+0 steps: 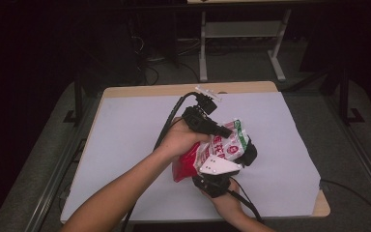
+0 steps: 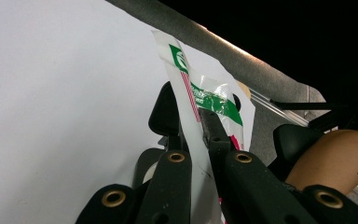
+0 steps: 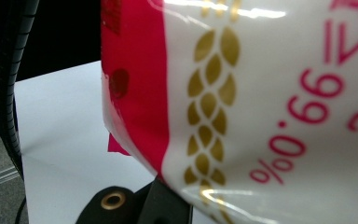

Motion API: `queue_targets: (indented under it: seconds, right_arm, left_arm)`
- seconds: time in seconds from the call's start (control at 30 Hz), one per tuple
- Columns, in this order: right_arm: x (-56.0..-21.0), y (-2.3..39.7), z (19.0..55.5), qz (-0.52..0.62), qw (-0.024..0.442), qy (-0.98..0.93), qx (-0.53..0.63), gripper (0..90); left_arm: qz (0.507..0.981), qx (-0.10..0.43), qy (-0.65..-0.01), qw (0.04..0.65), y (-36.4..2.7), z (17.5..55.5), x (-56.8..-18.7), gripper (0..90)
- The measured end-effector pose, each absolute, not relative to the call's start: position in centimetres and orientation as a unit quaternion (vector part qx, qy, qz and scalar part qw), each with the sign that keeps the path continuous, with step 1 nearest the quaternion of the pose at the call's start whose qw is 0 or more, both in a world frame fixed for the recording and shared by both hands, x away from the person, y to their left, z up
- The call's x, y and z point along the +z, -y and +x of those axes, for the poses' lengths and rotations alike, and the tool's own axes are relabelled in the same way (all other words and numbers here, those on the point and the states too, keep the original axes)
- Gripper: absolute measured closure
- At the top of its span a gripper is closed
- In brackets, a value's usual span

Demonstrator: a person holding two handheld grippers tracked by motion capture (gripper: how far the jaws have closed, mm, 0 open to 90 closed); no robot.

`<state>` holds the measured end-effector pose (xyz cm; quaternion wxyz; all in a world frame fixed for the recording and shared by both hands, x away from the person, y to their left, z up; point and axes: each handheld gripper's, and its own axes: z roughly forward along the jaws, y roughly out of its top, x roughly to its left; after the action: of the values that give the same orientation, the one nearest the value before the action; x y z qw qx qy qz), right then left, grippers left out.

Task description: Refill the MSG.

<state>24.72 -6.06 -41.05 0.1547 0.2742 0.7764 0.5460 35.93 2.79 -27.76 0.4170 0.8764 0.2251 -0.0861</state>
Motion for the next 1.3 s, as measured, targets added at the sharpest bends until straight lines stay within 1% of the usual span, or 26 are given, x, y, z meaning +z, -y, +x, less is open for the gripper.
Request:
queue_targets:
  seconds: [1.3]
  right_arm:
    - [-41.02, 5.91, 24.55, 0.272, 0.156, -0.776, 0.548, 90.0]
  left_arm:
    - [0.878, -0.091, -0.232, 0.408, -2.21, 36.07, -27.88, 90.0]
